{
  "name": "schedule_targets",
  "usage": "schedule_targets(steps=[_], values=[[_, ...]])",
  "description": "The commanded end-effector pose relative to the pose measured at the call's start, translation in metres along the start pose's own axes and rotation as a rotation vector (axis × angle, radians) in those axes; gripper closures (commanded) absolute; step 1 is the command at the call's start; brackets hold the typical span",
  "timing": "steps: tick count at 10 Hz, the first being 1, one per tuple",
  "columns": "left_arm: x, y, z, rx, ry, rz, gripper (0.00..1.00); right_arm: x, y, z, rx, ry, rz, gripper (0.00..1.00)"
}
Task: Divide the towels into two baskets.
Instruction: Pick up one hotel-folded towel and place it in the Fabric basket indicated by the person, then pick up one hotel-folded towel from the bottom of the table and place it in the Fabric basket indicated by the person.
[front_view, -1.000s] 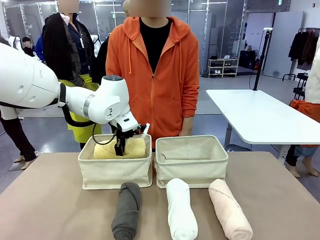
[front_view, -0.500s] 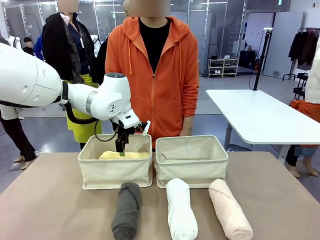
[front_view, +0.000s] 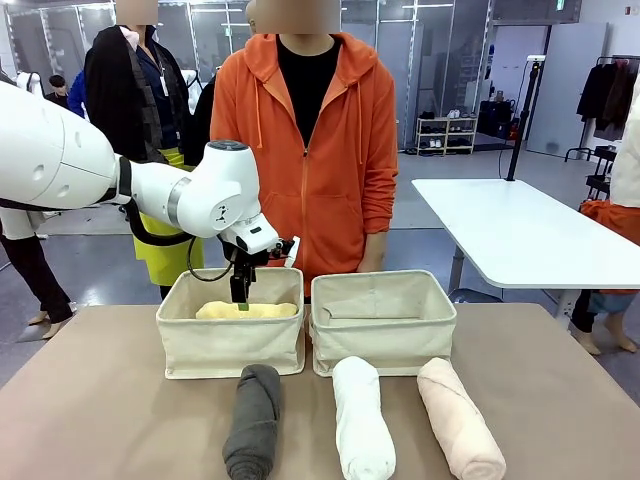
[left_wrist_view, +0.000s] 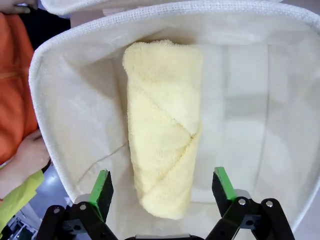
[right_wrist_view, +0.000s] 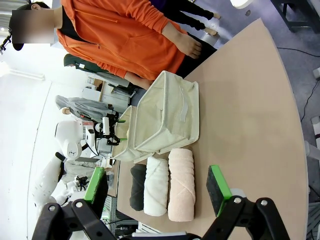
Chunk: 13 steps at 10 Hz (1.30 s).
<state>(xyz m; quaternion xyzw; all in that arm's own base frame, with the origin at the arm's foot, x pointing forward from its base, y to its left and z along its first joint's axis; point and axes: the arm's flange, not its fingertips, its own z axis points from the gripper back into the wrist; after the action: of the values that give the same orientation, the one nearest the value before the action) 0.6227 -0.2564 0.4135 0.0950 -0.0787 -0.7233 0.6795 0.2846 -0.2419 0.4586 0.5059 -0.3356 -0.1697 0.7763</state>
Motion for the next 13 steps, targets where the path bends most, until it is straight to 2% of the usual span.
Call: schedule_targets(steps=[1, 9, 11, 13], values=[[-0.001, 0.005, -0.004, -0.003, 0.002, -0.022, 0.00, -0.002, 0.001, 0.001, 0.018, -0.011, 0.020, 0.00], [0.003, 0.001, -0.005, -0.005, -0.003, -0.004, 0.00, -0.002, 0.001, 0.001, 0.018, -0.011, 0.020, 0.00], [-0.026, -0.005, 0.035, -0.043, -0.134, 0.115, 0.00, -0.002, 0.001, 0.001, 0.018, -0.011, 0.020, 0.00], [-0.073, -0.040, 0.076, -0.095, -0.258, 0.214, 0.00, -0.002, 0.001, 0.001, 0.018, -0.011, 0.020, 0.00]])
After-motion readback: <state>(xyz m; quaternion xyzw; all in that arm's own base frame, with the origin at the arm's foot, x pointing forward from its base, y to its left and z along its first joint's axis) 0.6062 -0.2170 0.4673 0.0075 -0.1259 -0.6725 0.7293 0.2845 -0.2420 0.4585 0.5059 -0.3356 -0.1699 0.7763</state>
